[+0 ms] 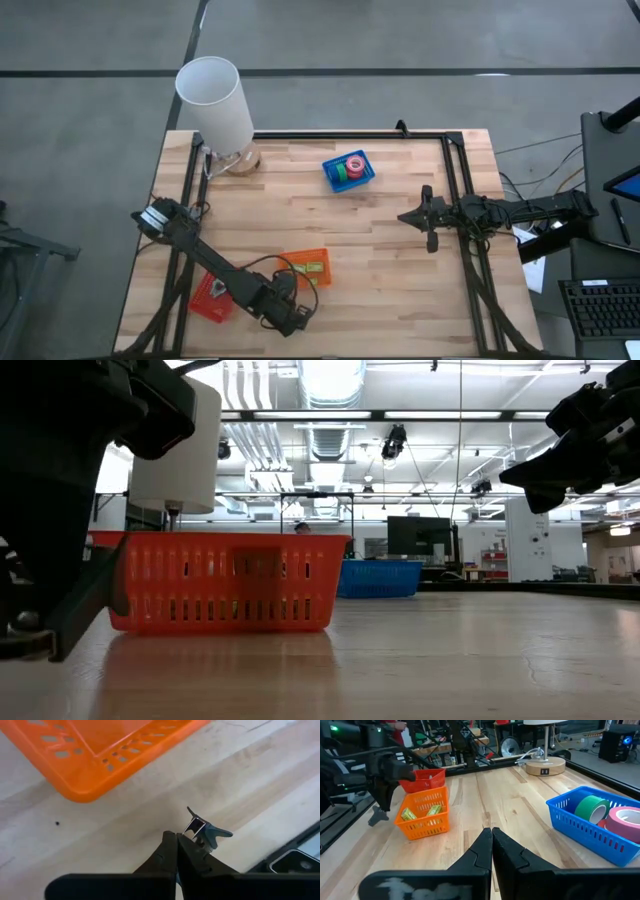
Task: Pick and place Stapler, Stapler remover, tape
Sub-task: Put the black staple remover into the red bin
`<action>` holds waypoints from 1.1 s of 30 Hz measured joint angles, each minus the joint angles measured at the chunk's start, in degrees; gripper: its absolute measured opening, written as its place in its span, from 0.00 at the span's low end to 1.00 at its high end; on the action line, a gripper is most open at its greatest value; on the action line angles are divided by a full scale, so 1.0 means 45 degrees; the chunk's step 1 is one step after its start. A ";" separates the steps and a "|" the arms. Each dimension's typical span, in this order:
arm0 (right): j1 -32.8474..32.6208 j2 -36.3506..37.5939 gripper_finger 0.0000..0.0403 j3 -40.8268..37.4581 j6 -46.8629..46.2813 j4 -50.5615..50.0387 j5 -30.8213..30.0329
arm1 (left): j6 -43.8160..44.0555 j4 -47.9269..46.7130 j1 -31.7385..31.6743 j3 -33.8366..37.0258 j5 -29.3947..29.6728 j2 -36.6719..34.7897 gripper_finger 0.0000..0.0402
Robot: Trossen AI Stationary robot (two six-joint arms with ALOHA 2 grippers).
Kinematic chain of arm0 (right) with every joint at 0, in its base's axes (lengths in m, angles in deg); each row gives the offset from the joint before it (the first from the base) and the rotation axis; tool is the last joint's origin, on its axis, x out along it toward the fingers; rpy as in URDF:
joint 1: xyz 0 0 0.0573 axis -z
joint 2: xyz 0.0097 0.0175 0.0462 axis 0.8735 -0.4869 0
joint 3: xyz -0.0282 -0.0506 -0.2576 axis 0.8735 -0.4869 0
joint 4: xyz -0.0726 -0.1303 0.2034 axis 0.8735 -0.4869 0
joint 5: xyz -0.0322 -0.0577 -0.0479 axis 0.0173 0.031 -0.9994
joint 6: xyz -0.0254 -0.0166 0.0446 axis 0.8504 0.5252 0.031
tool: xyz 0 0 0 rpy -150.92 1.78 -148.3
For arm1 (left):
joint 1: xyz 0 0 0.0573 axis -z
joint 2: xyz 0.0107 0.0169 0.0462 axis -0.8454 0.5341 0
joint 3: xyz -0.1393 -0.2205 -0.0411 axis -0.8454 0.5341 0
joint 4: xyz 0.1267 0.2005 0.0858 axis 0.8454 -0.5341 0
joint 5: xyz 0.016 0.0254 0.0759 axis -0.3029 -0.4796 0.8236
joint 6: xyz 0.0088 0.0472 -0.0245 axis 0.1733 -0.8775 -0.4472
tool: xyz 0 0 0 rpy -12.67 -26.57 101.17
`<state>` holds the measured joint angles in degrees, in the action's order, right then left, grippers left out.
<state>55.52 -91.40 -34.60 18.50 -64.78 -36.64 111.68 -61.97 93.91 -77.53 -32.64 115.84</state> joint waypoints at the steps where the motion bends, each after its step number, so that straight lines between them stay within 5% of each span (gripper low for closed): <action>1: -0.0001 0.0000 0.02 0.0000 0.0000 0.0000 0.0000 | 0.0000 -0.0063 -0.0023 0.0000 -0.0003 0.0000 0.01; 33: -0.0001 0.0010 0.02 0.0000 0.0000 0.0000 0.0000 | -0.1269 -0.2084 0.0004 0.0000 -0.1295 -0.0788 0.01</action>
<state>55.52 -91.36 -34.60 18.50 -64.78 -36.64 105.97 -71.35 93.93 -77.53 -38.47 112.29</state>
